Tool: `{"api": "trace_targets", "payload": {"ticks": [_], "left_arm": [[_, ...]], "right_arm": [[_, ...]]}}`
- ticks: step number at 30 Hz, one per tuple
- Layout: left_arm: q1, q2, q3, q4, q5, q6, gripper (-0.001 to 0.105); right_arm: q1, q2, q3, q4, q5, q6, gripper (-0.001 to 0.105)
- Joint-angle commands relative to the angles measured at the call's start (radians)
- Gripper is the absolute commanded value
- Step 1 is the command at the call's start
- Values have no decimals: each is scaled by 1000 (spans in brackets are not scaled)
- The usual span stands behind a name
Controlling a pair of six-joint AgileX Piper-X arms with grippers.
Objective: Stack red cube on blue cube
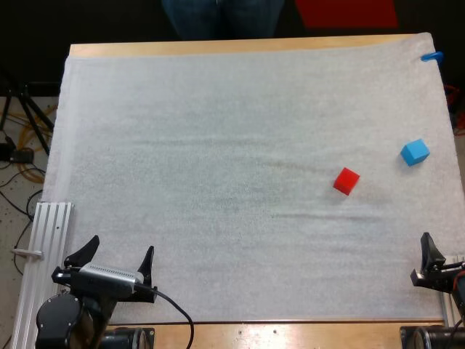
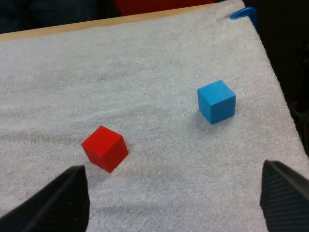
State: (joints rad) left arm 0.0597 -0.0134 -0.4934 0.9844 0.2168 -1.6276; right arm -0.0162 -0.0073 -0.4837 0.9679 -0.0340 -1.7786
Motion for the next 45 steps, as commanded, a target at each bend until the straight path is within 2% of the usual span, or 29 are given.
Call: {"api": "trace_targets", "payload": {"ticks": [1, 28, 32, 38, 41, 45], "left_arm": [[2, -139, -1, -9, -3, -13, 87], [2, -139, -1, -9, -3, -13, 87], [2, -136, -8, -9, -4, -35, 87], [-4, -75, -70, -9, 12, -83, 87], [-42, -13, -117, -9, 47, -83, 87], [-136, 98, -186, -9, 55, -83, 87]], "right_arm": [[-2, -45, -9, -1, 6, 0, 71], [-2, -43, -9, -1, 6, 3, 71], [-2, -37, -11, 2, 6, 3, 71], [-2, 25, -73, 10, 1, 3, 71], [-2, 92, -121, 19, -34, 3, 71], [-2, 182, -186, 23, -85, 3, 71]]}}
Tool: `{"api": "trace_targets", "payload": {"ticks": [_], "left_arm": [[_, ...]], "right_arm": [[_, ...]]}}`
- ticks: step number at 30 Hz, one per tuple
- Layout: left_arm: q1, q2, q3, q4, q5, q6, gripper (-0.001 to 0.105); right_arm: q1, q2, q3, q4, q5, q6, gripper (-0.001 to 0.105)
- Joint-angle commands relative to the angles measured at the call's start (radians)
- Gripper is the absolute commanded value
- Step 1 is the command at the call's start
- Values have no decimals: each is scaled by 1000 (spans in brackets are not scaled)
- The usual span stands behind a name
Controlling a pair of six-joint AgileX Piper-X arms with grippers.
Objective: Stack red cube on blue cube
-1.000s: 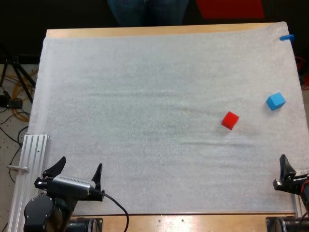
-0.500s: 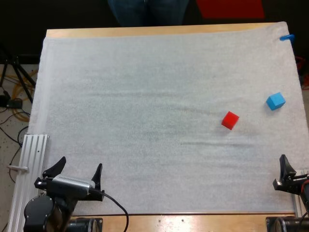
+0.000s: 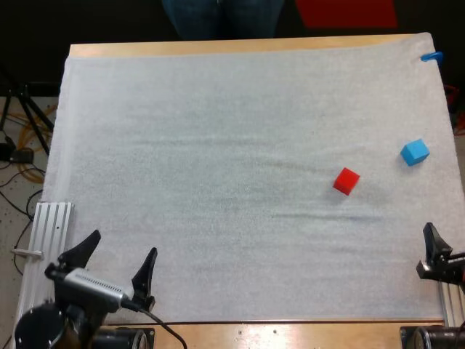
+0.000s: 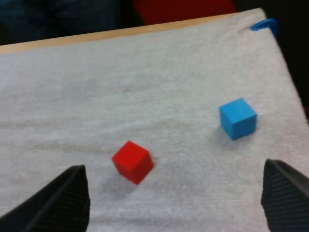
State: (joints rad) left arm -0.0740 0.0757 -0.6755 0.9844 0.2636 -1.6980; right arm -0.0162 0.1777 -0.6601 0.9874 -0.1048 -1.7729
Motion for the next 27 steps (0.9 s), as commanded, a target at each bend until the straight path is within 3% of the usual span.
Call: {"api": "trace_targets", "payload": {"ticks": [1, 7, 12, 18, 27], "left_arm": [[-23, 39, -26, -9, 27, -13, 87], [-135, 208, -131, -9, 104, -13, 87], [-254, 281, -190, -9, 124, -13, 87], [-362, 327, -196, -9, 133, -13, 87], [-373, 348, -196, -30, 133, -13, 87]], "right_arm": [[-2, 22, -30, 4, -35, -3, 71], [-2, 136, -136, 35, -117, -3, 71], [-2, 193, -207, 50, -193, -3, 71], [-2, 232, -239, 50, -274, -3, 71], [-2, 371, -295, 68, -274, -5, 71]]}}
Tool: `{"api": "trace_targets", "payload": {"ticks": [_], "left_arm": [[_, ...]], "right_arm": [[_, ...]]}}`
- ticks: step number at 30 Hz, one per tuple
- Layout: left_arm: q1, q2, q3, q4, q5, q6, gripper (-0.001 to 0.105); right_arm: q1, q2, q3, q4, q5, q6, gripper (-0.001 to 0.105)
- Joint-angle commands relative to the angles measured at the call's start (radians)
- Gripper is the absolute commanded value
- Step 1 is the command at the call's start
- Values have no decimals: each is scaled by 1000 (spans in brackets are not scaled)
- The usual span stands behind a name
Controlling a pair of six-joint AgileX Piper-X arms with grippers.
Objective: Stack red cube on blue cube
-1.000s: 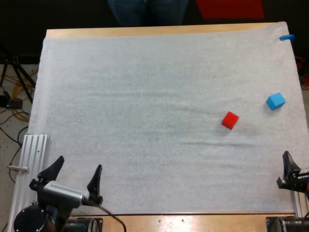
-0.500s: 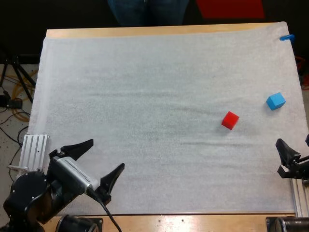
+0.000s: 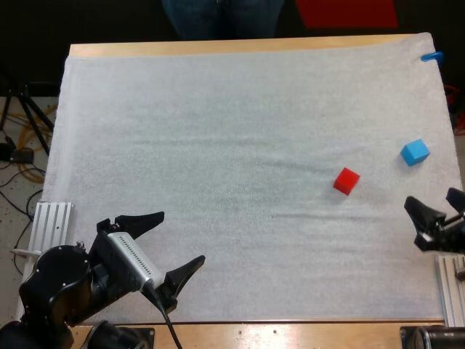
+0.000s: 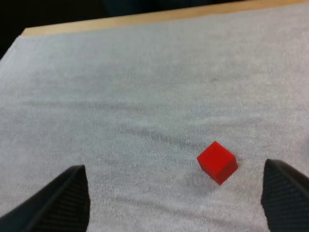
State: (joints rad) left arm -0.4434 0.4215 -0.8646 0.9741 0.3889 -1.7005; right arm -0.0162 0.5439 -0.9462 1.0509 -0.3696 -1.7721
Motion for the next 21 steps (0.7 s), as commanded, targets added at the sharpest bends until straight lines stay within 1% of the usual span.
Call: {"api": "trace_targets", "payload": {"ticks": [1, 3, 5, 11, 13, 16, 21], "left_arm": [[-4, 2, -7, -21, 8, -10, 87], [-4, 2, -7, -22, 8, -10, 87], [-4, 2, -7, -24, 8, -10, 87], [-4, 2, -7, -24, 8, -10, 87], [-4, 2, -7, -24, 8, -10, 87], [-4, 2, -7, -24, 8, -10, 87], [-4, 2, -7, -24, 8, -10, 87]], "right_arm": [[-2, 37, -21, 7, -10, -13, 71], [7, 86, -37, 6, 1, -19, 71], [29, 126, -56, 6, 37, -19, 71], [135, 318, -102, 4, 142, -55, 71], [190, 403, -121, 2, 224, -92, 72], [247, 496, -148, 0, 316, -128, 72], [309, 655, -192, 0, 363, -158, 71]]}}
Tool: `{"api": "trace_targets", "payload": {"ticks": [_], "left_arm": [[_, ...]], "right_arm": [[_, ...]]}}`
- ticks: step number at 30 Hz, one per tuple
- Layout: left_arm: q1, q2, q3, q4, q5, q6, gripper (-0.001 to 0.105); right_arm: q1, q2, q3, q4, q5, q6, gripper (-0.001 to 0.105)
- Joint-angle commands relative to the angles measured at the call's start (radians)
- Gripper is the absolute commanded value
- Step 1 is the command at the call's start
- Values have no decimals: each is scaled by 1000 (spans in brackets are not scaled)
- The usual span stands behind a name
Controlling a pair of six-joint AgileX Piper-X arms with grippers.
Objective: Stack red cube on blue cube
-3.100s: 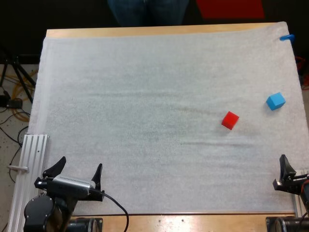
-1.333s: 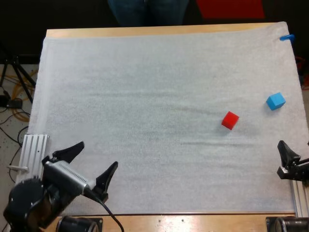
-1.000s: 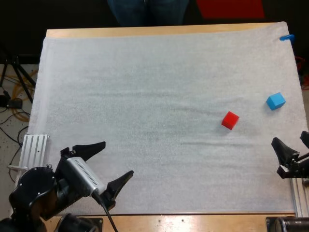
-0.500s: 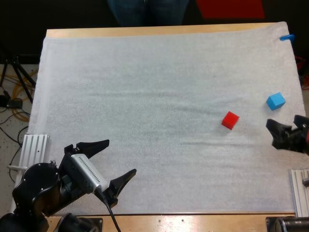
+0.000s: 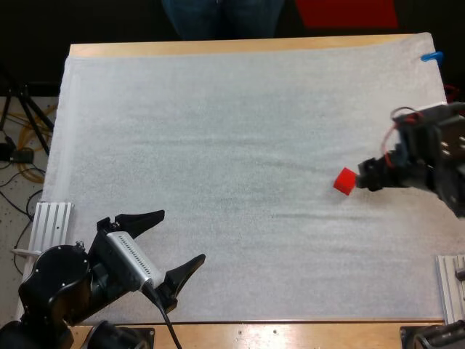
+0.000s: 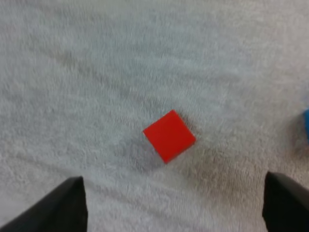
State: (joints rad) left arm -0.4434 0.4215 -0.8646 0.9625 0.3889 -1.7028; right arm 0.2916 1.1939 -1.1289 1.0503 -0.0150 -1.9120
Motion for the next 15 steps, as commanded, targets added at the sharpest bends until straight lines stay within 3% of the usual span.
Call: {"api": "trace_targets", "payload": {"ticks": [1, 15], "left_arm": [[-4, 2, -7, -12, 8, -8, 87], [-4, 2, -7, -12, 8, -8, 87]], "right_arm": [[10, 44, -17, -2, 15, -22, 71], [16, 378, -58, -95, 39, -22, 71]]}}
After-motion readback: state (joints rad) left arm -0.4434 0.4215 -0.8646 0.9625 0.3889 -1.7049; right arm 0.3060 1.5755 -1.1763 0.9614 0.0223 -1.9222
